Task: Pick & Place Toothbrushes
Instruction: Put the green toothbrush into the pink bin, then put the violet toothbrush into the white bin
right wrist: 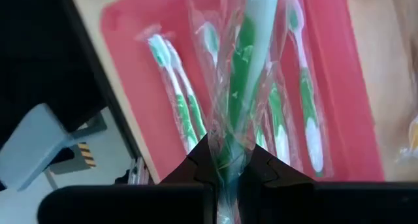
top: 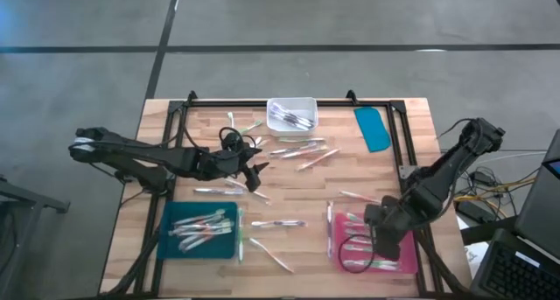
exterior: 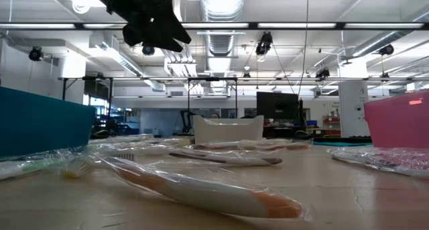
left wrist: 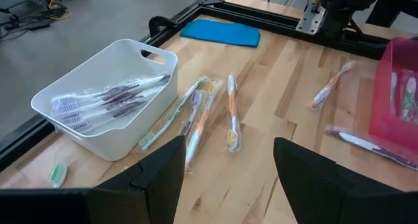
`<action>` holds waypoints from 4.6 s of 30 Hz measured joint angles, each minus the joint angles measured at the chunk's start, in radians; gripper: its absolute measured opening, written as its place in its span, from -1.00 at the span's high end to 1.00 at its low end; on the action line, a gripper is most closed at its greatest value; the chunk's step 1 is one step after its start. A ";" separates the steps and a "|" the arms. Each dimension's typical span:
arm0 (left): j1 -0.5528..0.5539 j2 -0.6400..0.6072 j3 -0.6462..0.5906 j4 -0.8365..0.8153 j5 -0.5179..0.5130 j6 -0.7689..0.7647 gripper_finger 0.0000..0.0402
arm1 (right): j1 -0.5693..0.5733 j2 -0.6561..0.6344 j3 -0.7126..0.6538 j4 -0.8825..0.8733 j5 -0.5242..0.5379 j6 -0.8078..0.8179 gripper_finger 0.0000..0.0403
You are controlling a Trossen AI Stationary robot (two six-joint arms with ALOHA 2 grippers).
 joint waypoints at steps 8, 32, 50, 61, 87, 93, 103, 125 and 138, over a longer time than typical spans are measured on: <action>-0.001 0.000 -0.012 0.002 0.000 -0.001 -0.18 | 0.063 0.130 0.000 0.000 -0.002 -0.003 0.92; 0.000 0.000 -0.065 0.080 -0.025 0.026 -0.18 | 0.066 0.421 0.000 0.000 -0.136 -0.327 0.67; -0.002 0.000 -0.074 0.078 0.003 0.024 -0.18 | -0.018 0.254 0.114 -0.252 -0.067 -0.305 0.19; -0.003 0.000 -0.078 0.047 0.010 0.021 -0.18 | -0.144 0.116 0.179 -0.224 0.670 -0.553 0.15; 0.119 0.021 0.103 -0.570 0.118 -0.246 -0.15 | -0.671 -0.060 -0.312 1.052 0.624 -1.279 0.48; 0.199 0.080 0.105 -0.572 0.194 -0.239 -0.12 | -0.685 -0.060 -0.313 1.036 0.620 -1.254 0.52; 0.289 0.227 0.143 -0.576 0.231 -0.175 -0.12 | -0.685 -0.060 -0.313 1.025 0.620 -1.239 0.39; 0.383 0.576 0.321 -0.657 0.230 -0.158 -0.12 | -0.685 -0.060 -0.313 1.006 0.622 -1.243 0.13; 0.393 0.598 0.314 -0.655 0.239 -0.157 0.11 | -0.685 -0.060 -0.313 1.007 0.624 -1.261 0.34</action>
